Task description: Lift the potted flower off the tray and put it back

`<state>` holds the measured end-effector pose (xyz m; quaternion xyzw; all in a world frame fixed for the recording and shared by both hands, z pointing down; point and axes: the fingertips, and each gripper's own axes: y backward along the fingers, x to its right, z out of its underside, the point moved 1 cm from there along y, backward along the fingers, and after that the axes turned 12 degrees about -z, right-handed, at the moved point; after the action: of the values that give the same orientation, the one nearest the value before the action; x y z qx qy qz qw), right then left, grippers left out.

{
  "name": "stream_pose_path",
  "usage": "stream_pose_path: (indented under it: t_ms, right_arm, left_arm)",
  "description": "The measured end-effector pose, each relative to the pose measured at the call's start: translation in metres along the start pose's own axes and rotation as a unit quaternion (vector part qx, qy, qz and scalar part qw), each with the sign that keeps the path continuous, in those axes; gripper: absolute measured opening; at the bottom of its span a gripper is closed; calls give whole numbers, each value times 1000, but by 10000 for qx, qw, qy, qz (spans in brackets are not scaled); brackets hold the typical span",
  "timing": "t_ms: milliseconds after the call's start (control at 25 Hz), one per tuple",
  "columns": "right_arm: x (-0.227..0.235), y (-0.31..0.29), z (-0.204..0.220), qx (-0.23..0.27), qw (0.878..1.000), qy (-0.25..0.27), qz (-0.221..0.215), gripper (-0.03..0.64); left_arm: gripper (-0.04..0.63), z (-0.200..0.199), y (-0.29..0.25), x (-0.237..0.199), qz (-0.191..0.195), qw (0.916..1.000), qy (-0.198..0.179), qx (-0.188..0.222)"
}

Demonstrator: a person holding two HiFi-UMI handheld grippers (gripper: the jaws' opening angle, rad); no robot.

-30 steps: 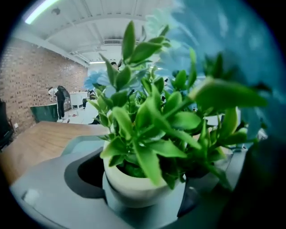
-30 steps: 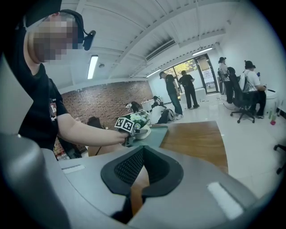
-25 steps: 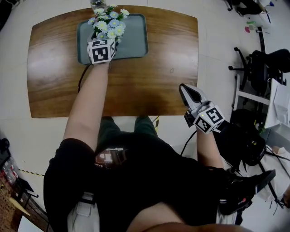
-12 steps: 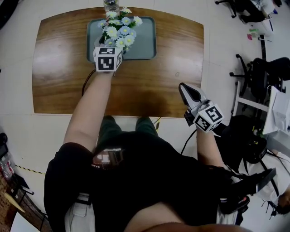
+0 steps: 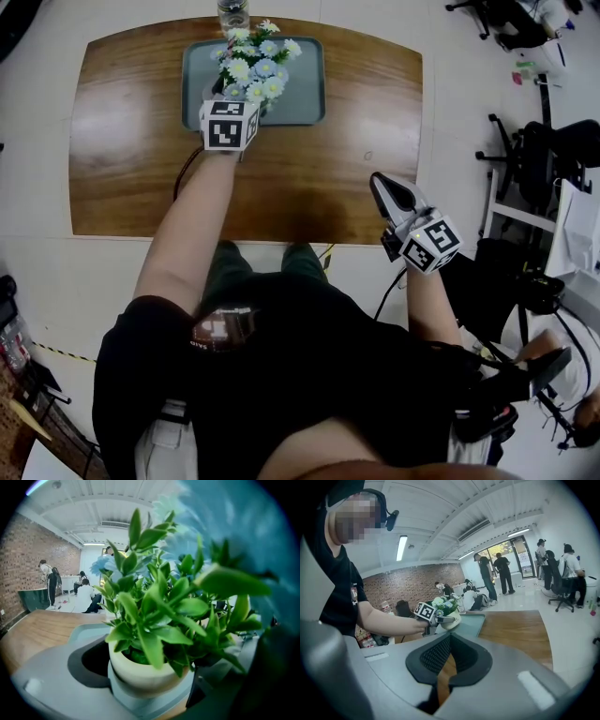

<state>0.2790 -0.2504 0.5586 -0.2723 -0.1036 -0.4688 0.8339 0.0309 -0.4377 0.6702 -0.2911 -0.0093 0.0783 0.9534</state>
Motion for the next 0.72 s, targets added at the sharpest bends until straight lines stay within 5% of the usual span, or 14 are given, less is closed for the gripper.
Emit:
stream_pose_path:
  t_ms: [720]
  right_arm:
    - [4, 10, 3, 46, 9999, -32, 93, 15]
  left_arm:
    - [514, -2, -7, 10, 32, 10000, 0, -90]
